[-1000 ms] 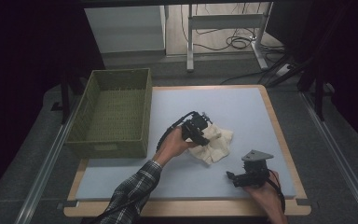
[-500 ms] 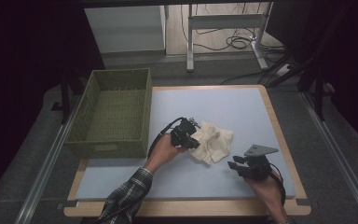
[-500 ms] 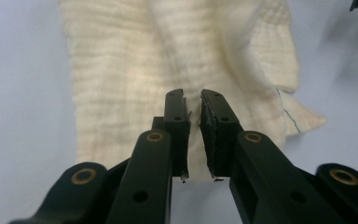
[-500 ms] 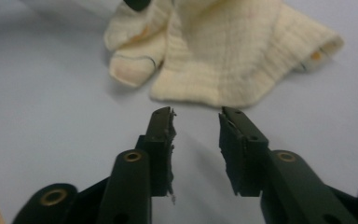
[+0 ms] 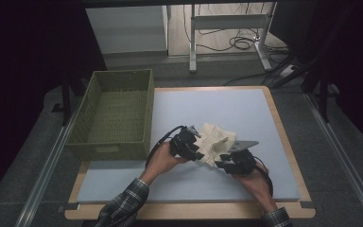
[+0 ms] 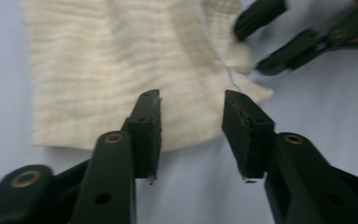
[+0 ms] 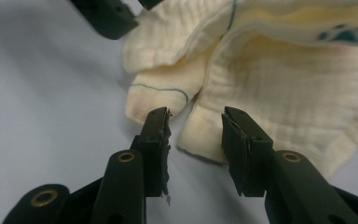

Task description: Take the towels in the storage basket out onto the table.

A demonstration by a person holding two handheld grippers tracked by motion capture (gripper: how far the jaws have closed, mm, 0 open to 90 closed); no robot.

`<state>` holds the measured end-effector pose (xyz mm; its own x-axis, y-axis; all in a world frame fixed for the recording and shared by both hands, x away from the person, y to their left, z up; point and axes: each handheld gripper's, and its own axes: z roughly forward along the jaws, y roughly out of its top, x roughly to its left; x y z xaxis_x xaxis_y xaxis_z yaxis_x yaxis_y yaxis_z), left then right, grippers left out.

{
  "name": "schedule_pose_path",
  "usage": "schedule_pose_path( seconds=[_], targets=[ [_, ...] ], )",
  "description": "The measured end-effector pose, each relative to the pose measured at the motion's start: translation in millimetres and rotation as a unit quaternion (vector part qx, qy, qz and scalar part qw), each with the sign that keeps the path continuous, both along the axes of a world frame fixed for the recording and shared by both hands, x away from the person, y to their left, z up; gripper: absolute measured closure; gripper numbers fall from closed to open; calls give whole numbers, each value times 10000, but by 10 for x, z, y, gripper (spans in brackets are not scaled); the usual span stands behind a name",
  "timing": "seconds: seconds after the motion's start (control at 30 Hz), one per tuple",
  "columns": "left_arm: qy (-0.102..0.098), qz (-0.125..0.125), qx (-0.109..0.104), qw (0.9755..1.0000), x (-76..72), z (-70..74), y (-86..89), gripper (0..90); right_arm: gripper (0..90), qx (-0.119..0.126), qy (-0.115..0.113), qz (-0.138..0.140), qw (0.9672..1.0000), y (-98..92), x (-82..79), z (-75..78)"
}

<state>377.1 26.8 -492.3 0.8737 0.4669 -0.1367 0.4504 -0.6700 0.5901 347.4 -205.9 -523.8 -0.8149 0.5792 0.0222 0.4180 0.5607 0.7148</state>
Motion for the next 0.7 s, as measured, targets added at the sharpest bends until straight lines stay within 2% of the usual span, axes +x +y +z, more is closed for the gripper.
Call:
schedule_pose_path(
  seconds=[0.03,0.07,0.1,0.13,0.17,0.23,0.33,0.4,0.43,0.53,0.57,0.6,0.63,0.7],
  targets=[
    [-40,-30,50,10000,-18,-16,-21,531,622,-79,-85,10,9999,31,4,-21],
    [-73,-62,91,9999,-31,-36,-44,523,700,-177,-167,-50,9997,52,11,-23],
    [-155,-101,190,9996,-47,-79,-93,524,733,-234,-212,-75,9995,54,12,-19],
    [-155,-101,190,9996,-47,-79,-93,534,779,-246,-232,-90,9994,52,13,-19],
    [-305,-92,363,9988,-60,-115,-136,560,823,-247,-225,-94,9994,43,12,-17],
    [-317,-110,415,9986,-66,-135,-156,691,846,-255,-186,-79,9995,19,14,-5],
    [-293,-105,370,9988,-66,-125,-147,849,852,-241,-144,-80,9996,-23,9,16],
    [-285,-79,305,9991,-61,-91,-122,878,853,-136,-152,-105,9997,-85,-1,63],
    [-263,-25,233,9994,-57,-58,-94,897,853,9,-151,-157,9998,-158,-4,135],
    [-239,-26,215,9995,-56,-38,-73,898,852,90,-175,-201,9996,-227,0,219],
    [-141,-94,160,9997,-62,-49,-75,810,852,117,-223,-258,9994,-287,10,304],
    [-141,-94,160,9997,-62,-49,-75,710,852,117,-223,-258,9994,-287,10,304],
    [-188,-80,153,9997,-79,-64,-86,710,852,143,-224,-278,9993,-311,17,338],
    [-184,-173,224,9994,-106,-113,-124,607,852,127,-248,-298,9992,-348,29,389]
  ],
)
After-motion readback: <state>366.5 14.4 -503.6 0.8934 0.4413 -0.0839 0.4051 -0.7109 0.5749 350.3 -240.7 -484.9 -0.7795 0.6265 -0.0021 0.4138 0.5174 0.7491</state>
